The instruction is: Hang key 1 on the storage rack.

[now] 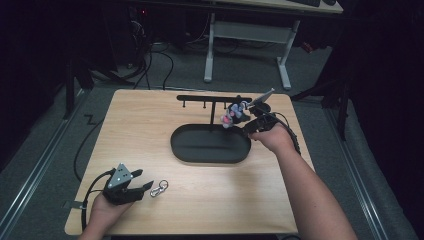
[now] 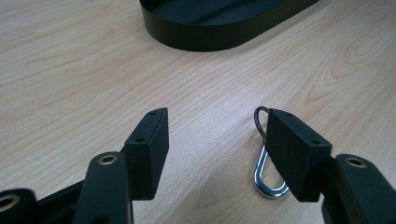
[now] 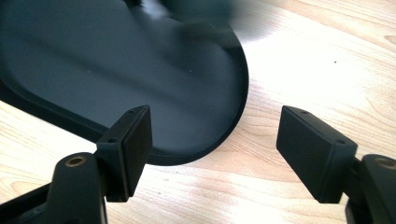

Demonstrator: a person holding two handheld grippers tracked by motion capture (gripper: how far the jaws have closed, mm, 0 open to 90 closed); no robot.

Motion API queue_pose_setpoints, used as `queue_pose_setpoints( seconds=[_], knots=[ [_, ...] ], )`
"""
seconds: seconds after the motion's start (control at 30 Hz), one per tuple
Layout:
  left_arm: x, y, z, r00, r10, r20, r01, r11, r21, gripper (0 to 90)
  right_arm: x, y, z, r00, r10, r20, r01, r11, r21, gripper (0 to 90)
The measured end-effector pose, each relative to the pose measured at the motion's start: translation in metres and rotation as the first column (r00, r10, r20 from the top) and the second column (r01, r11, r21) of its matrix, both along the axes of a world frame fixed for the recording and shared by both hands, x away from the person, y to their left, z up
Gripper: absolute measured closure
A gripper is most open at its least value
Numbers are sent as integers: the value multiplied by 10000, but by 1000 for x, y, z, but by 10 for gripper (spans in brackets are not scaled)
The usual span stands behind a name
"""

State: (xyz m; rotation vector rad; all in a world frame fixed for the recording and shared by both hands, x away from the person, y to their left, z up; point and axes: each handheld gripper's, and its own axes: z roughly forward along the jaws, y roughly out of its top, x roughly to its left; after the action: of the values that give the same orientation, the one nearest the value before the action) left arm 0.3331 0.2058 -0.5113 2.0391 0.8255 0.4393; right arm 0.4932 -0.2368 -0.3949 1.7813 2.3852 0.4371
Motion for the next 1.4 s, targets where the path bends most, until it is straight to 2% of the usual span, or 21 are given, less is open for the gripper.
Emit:
queue_pose_setpoints(
  seconds=[0.3,0.57,0.6,0.63,0.67,0.8,0.83,0.9,0.93,1.03,1.07,1.1,1.13,1.17,1.2,1.23,1.27,1.3,1.33,1.37,1.4],
  knots=[
    [0,-1,0,10000,-44,-65,44,10000,-10,405,-19,-6,0,9996,56,279,-60,9999,158,303],
    [0,-3,0,9998,-107,-172,106,9999,-14,409,-60,-9,-22,9952,374,904,-399,9989,263,353],
    [0,-4,0,9997,-128,-190,128,9999,-12,410,-73,-9,-29,9928,487,1095,-516,9984,240,368],
    [0,-4,0,9997,-128,-190,128,9999,-12,410,-73,-9,-29,9928,487,1095,-516,9984,240,368],
    [-1,-4,0,9997,-149,-218,149,9999,6,410,-86,-8,-35,9892,663,1307,-696,9974,205,377],
    [-1,-7,0,9996,-159,-233,160,9999,29,411,-102,-7,-43,9824,757,1709,-766,9971,-12,380],
    [-1,-7,-1,9992,-187,-352,185,9998,-48,415,-113,-7,-49,9765,810,1995,-835,9965,44,381],
    [-1,-7,-1,9990,-195,-404,192,9998,-80,418,-117,-7,-52,9757,786,2048,-837,9963,167,382],
    [-2,-8,-1,9988,-189,-452,185,9998,-86,419,-126,-8,-58,9699,713,2329,-816,9960,351,383],
    [-3,-8,-2,9986,-204,-479,202,9998,-44,420,-135,-10,-63,9646,625,2561,-765,9961,449,376],
    [-3,-8,-2,9986,-209,-476,209,9998,-2,433,-144,-13,-69,9569,576,2845,-719,9966,400,364],
    [-4,-8,-2,9987,-241,-456,244,9997,64,433,-144,-13,-69,9569,576,2845,-719,9966,400,364],
    [-5,-9,-2,9988,-223,-429,226,9997,78,442,-155,-18,-75,9463,404,3207,-642,9959,642,370],
    [-6,-9,-2,9987,-214,-452,218,9997,75,442,-155,-18,-75,9463,404,3207,-642,9959,642,370],
    [-7,-8,-3,9985,-187,-516,192,9998,92,456,-165,-23,-83,9345,290,3548,-605,9951,780,371],
    [-7,-8,-3,9985,-187,-516,192,9998,92,471,-165,-23,-83,9345,290,3548,-605,9951,780,371],
    [-7,-8,-4,9983,-40,-587,50,9999,162,485,-177,-25,-91,9241,87,3820,-460,9950,885,376],
    [-7,-8,-4,9983,-40,-587,50,9999,162,512,-177,-25,-91,9241,87,3820,-460,9950,885,376],
    [-7,-7,-5,9981,70,-606,-56,9997,228,512,-182,-26,-94,9175,-22,3977,-409,9942,997,377],
    [-6,-7,-5,9976,123,-681,-105,9996,260,554,-189,-28,-97,9024,-159,4307,-338,9936,1077,384],
    [-5,-4,-7,9960,274,-845,-250,9993,294,644,-200,-31,-101,8727,-410,4865,-208,9925,1209,406]
  ],
)
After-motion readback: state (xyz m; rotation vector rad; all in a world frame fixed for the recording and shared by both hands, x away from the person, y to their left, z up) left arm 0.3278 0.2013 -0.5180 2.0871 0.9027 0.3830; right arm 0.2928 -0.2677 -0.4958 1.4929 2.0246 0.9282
